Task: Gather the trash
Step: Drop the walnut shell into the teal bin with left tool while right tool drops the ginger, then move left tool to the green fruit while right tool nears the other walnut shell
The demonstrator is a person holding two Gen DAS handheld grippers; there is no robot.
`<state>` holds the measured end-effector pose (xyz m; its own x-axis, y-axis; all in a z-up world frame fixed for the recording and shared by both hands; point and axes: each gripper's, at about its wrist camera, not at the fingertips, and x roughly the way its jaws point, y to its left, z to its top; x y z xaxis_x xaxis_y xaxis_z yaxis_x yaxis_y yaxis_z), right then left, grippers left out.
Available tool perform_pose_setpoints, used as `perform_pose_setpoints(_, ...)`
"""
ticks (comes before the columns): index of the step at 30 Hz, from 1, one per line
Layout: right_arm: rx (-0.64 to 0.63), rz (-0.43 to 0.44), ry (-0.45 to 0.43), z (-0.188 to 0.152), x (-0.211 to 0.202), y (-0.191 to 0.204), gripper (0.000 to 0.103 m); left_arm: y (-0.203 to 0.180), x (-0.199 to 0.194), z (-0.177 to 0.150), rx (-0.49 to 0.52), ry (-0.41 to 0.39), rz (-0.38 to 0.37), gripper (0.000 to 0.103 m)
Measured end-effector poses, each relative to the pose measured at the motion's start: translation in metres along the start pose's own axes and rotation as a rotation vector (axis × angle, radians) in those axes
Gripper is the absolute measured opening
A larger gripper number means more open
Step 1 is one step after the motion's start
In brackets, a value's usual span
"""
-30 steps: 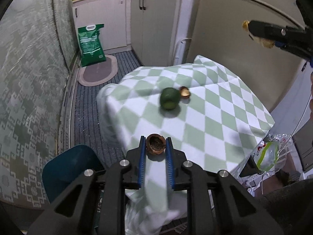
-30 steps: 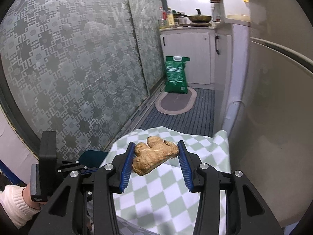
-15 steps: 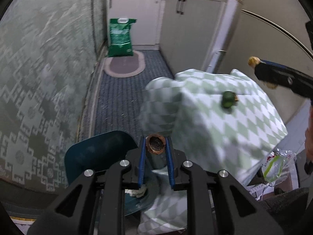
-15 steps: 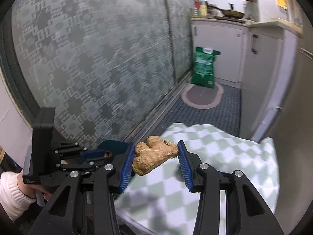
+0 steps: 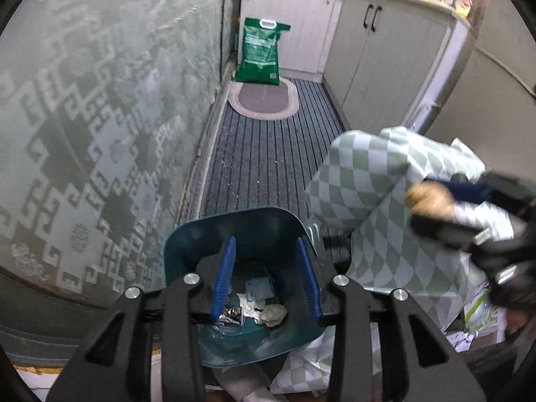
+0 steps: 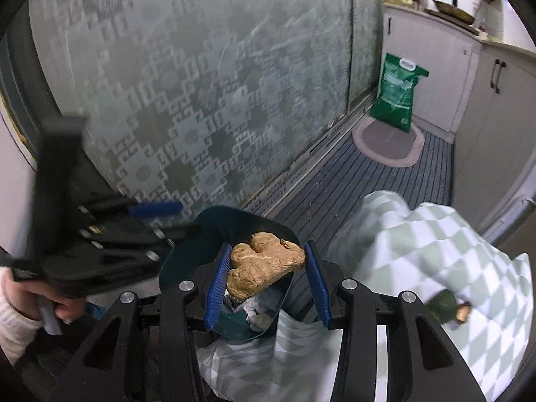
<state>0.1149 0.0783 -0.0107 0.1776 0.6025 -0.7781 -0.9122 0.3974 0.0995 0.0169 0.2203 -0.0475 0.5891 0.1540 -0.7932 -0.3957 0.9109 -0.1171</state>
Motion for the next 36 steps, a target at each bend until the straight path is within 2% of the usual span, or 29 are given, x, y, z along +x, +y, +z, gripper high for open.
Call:
perform_pose_setpoints(12,-0.043,0.034,0.116,0.000,0.064,0.037,0.045,0.023,-0.046,0.013,-0.059,-0.122,-0.014,0.039)
perform_pose_setpoints(23,-0.058,0.090,0.174,-0.001,0.094,0.055,0.047,0.024,-0.061,0.015,-0.050,-0.159,-0.034,0.042)
perform_pose_setpoints(25,-0.059,0.091,0.173,0.000,0.094,0.055,0.054,0.024,-0.065,0.014,-0.052,-0.169,-0.039,0.042)
perform_pose_setpoints(28,-0.029,0.099,0.141,0.008,0.083,0.046,0.055,0.024,-0.071,0.013,-0.050,-0.188,-0.051,0.042)
perform_pose_setpoints(32,0.028,0.102,0.044,0.020,0.045,0.023,0.055,0.020,-0.076,0.014,-0.046,-0.204,-0.062,0.043)
perform_pose_setpoints(36,0.058,0.079,-0.011,0.023,0.021,0.005,0.055,0.010,-0.081,0.019,-0.046,-0.213,-0.091,0.043)
